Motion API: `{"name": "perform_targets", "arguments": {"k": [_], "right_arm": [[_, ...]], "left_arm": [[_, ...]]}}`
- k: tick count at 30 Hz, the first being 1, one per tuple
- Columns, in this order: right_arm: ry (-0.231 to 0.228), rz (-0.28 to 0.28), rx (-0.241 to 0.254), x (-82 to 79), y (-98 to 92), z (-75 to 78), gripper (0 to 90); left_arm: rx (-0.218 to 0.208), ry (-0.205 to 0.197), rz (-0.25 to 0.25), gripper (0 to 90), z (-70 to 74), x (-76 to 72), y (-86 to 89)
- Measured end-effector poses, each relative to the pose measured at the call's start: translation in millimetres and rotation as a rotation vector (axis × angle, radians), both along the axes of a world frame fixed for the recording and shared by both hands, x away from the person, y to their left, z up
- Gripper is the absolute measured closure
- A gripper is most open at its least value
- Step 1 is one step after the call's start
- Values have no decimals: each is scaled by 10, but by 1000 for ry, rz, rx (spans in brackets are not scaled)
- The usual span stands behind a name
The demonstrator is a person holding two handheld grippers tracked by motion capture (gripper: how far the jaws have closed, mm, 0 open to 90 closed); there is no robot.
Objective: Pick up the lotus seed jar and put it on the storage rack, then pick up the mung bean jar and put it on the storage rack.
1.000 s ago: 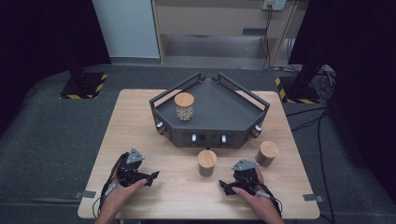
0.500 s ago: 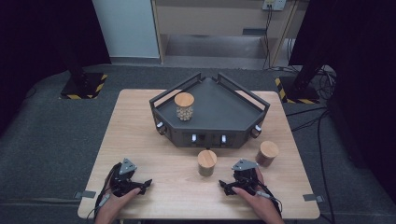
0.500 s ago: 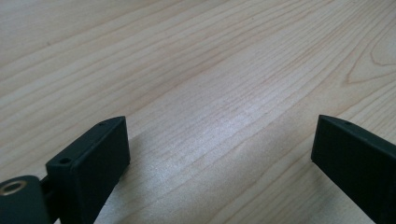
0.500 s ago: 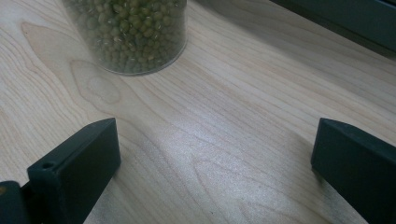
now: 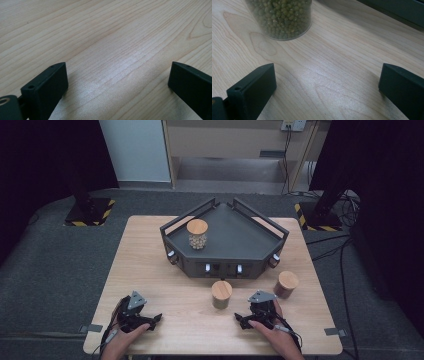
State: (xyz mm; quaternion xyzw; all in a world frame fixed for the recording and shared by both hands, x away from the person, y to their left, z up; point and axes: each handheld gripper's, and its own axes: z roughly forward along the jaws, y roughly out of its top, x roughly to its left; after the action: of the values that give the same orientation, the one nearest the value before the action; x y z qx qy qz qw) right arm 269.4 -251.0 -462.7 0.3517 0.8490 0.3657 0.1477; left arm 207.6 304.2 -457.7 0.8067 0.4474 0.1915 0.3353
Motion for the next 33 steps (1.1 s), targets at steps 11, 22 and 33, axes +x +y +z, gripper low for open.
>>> {"name": "perform_targets", "arguments": {"k": [11,22,33], "right_arm": [[1,0,0,0,0,2,15],[2,3,0,-1,-9,5,20],[-33,49,-11,-26,30,169,30]], "left_arm": [[-5,3,-2,11,-1,6,9],[-3,1,4,9,-1,-2,-2],[-2,2,7,8,0,-5,-7]]}}
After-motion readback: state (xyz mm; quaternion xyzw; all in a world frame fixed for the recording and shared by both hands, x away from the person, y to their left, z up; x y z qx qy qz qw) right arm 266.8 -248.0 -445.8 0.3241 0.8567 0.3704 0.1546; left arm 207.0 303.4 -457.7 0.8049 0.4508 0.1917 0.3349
